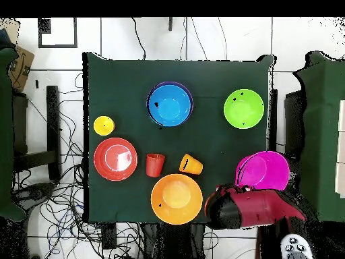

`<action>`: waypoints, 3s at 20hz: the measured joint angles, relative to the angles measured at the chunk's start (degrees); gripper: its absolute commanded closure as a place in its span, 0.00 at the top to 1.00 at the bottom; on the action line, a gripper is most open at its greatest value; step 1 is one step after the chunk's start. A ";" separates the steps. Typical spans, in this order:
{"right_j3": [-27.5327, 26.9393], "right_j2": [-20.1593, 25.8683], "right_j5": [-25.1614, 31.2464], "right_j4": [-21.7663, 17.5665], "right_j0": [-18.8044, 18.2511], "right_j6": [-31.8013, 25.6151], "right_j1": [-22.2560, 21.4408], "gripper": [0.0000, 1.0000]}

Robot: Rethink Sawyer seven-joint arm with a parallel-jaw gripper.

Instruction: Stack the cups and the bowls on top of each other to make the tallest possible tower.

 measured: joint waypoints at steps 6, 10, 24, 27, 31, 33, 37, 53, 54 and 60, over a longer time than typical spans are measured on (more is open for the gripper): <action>4.37 8.43 0.01 1.08 -5.98 -0.46 -5.84 0.00; 5.08 10.82 0.01 0.53 -4.27 -0.46 -8.38 0.00; 3.64 16.98 9.64 0.15 4.36 -0.46 -12.80 0.00; 2.87 17.84 13.09 0.17 5.49 -0.46 -12.79 0.00; 2.40 18.39 15.82 0.15 6.21 -0.46 -12.78 0.00; 2.00 18.72 17.96 0.15 6.66 -0.46 -12.78 0.00; 1.55 19.02 20.32 0.15 7.23 -0.46 -12.77 0.00; -0.88 19.35 22.69 -0.48 12.44 -0.46 -12.55 0.00; -0.88 19.36 22.69 -0.48 13.22 -0.46 -12.55 0.00; -1.01 19.36 22.70 -0.48 15.50 -0.46 -12.55 0.00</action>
